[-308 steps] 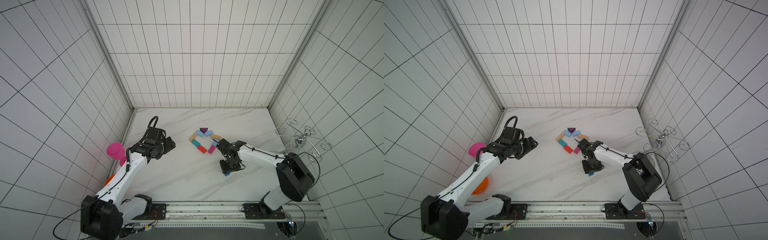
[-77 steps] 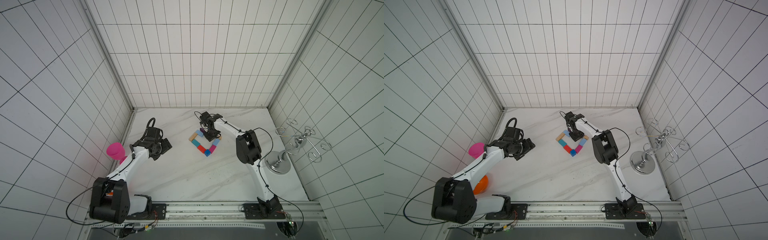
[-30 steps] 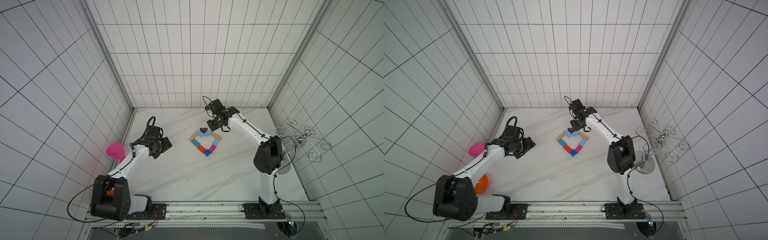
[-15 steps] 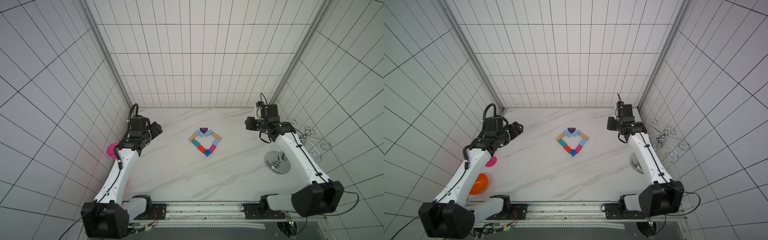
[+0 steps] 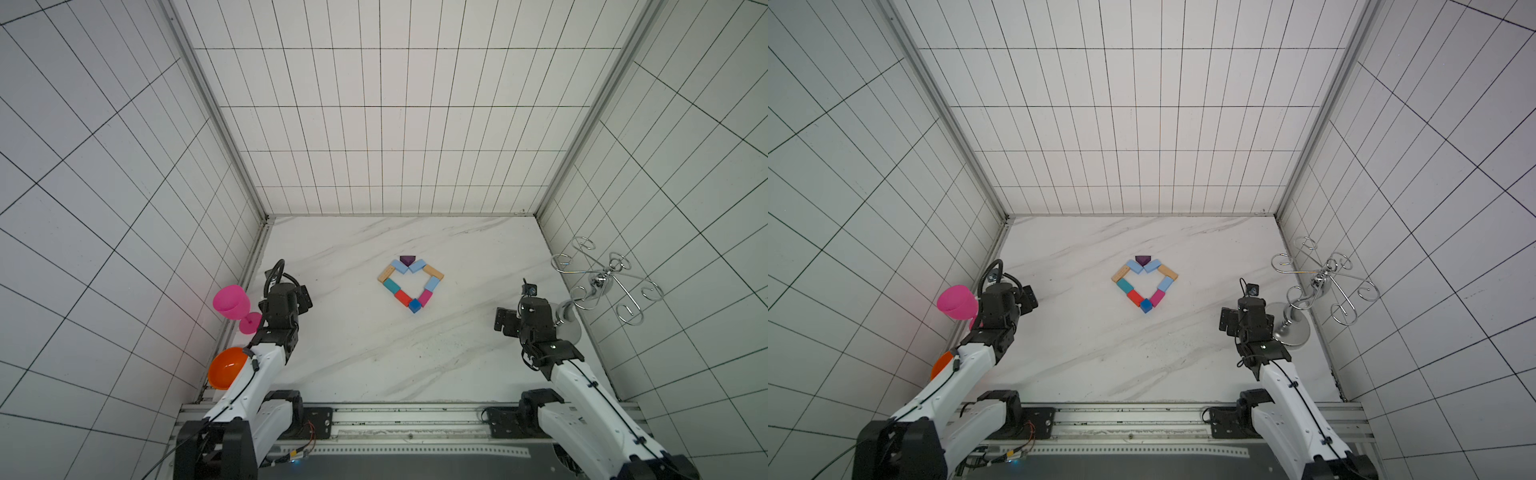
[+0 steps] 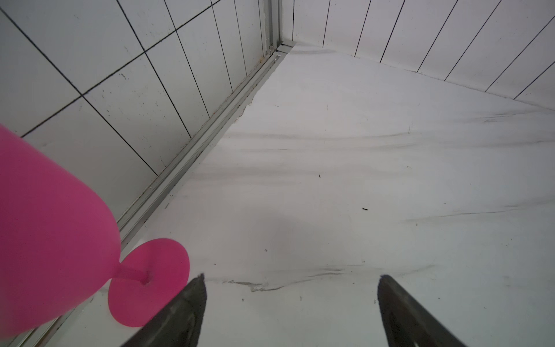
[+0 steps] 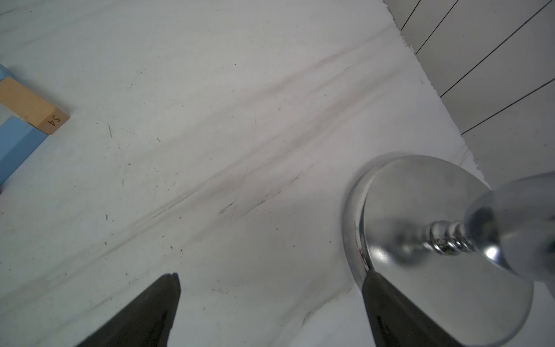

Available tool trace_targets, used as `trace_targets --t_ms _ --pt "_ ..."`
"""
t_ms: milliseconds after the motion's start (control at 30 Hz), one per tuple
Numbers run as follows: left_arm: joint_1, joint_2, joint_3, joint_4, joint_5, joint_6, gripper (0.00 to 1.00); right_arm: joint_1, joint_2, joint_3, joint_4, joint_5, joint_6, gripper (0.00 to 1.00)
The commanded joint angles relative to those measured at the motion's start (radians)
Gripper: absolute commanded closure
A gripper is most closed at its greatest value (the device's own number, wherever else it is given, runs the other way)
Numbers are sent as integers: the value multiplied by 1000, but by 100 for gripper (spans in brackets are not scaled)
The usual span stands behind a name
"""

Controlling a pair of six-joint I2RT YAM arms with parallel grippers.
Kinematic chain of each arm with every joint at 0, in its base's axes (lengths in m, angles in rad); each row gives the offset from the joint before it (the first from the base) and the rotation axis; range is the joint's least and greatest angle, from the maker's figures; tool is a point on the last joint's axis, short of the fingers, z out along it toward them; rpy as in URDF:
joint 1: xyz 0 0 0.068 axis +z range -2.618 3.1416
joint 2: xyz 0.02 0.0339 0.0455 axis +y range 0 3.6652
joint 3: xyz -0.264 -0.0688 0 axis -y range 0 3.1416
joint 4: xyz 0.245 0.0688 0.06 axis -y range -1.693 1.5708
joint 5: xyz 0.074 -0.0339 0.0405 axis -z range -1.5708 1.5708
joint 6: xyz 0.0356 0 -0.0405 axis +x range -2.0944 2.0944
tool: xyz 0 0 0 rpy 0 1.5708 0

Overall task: Assemble a heart with building blocks
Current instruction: Reset both arms

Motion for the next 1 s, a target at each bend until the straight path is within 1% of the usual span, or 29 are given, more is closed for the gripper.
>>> trace_targets --t_ms 0,67,133,200,267,400,433,500,600,633,667,700,733,767,800,867,900,933,967 --pt "28 28 -44 339 38 31 12 -8 61 -39 262 16 -71 1" --pt "34 96 -38 392 75 29 12 -9 122 -30 323 20 -98 1" --pt "37 168 -7 402 91 26 13 -14 177 -17 374 2 -132 1" --pt "40 239 -2 476 112 31 14 -21 231 -10 443 -26 -165 1" --pt "46 317 -10 594 137 33 14 -35 278 -15 543 -68 -187 1" --pt "51 401 43 631 188 49 15 -72 393 22 654 -145 -177 1" --pt "52 429 53 650 216 73 15 -82 429 33 688 -168 -174 1" --pt "54 492 57 708 244 74 15 -96 491 61 734 -190 -162 1" --pt "51 558 60 764 344 130 16 -115 592 95 839 -209 -155 0" --pt "44 571 61 773 343 138 12 -125 634 101 876 -223 -147 1" --pt "41 582 60 786 332 139 4 -136 666 99 892 -224 -133 2" --pt "36 585 59 793 324 141 2 -144 695 76 959 -227 -125 2" --pt "28 584 61 790 306 141 2 -148 723 34 1070 -230 -124 3" --pt "28 581 64 780 291 136 2 -150 720 7 1128 -227 -128 4" --pt "27 578 68 764 281 133 2 -147 703 6 1101 -244 -135 7" --pt "25 578 69 761 279 132 2 -146 715 24 1082 -276 -150 8" --pt "26 579 69 763 278 132 2 -147 723 44 1061 -275 -152 8" --pt "25 578 69 762 279 132 2 -146 721 71 1003 -272 -152 2" --pt "25 577 69 761 279 132 2 -147 717 87 957 -276 -149 1"
